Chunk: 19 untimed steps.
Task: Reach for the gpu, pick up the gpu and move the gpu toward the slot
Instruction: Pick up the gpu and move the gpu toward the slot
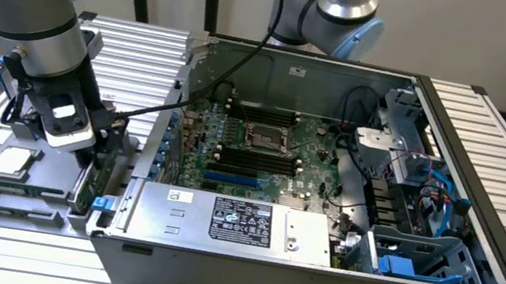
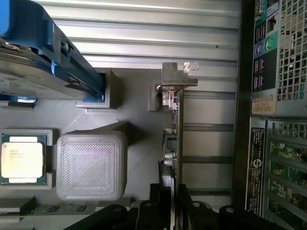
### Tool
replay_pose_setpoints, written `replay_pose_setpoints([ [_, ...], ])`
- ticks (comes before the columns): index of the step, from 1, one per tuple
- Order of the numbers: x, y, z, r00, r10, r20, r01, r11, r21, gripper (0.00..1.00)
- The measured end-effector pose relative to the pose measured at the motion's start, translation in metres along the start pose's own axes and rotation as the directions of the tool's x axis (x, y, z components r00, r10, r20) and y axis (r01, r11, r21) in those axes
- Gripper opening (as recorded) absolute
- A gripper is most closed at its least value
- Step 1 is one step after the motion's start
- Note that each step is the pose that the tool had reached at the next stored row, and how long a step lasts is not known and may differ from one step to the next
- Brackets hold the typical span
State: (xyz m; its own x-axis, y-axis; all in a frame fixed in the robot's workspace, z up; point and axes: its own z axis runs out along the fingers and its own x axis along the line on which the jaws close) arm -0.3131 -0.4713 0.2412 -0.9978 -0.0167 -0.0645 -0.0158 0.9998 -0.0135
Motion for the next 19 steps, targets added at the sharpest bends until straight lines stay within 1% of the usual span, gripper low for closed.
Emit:
replay_pose_setpoints([
  [3,0.0,0.0,0.0,1.0,0.002,-0.0011,-0.002,1.0,0.0001,0.26],
  [15,0.0,-0.0001,-0.0001,1.0,0.003,-0.0014,-0.003,1.0,-0.0008,0.26],
  [19,-0.0003,-0.0007,-0.0017,1.0,0.003,-0.0053,-0.003,1.0,-0.0019,0.26],
])
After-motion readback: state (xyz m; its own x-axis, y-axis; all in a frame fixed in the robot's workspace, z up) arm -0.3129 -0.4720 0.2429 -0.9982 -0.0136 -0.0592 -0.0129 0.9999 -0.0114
